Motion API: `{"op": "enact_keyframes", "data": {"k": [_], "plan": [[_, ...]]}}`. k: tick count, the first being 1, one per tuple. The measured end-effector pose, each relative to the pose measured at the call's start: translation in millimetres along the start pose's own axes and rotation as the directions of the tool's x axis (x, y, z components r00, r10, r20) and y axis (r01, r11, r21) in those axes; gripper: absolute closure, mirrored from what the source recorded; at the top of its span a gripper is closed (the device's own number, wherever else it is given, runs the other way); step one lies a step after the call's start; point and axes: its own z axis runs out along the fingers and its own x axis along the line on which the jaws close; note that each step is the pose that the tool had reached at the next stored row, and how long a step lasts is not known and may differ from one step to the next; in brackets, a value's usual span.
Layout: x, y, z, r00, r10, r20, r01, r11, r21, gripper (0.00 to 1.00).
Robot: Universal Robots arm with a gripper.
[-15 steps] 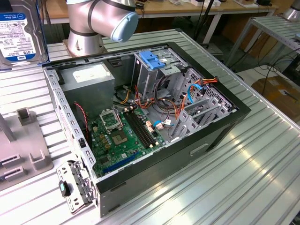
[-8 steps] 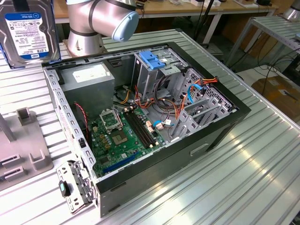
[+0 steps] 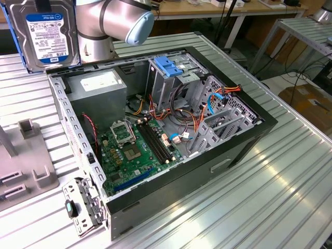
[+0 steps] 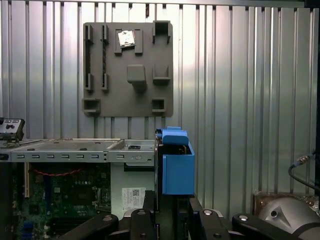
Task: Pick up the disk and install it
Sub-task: 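Pick up the disk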
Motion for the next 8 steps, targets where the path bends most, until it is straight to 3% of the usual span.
{"op": "enact_keyframes", "data": {"k": [3, 5, 8], "plan": [[0.0, -9.2, 0.2, 1.0, 0.0, -0.0001, 0.0, 1.0, -0.0001, 0.65], [0.0, -18.7, 0.4, 1.0, 0.0, -0.0001, 0.0, 1.0, -0.0001, 0.65], [0.1, -26.9, 0.6, 1.0, 0.0, 0.0, 0.0, 1.0, 0.0, 0.65]]}}
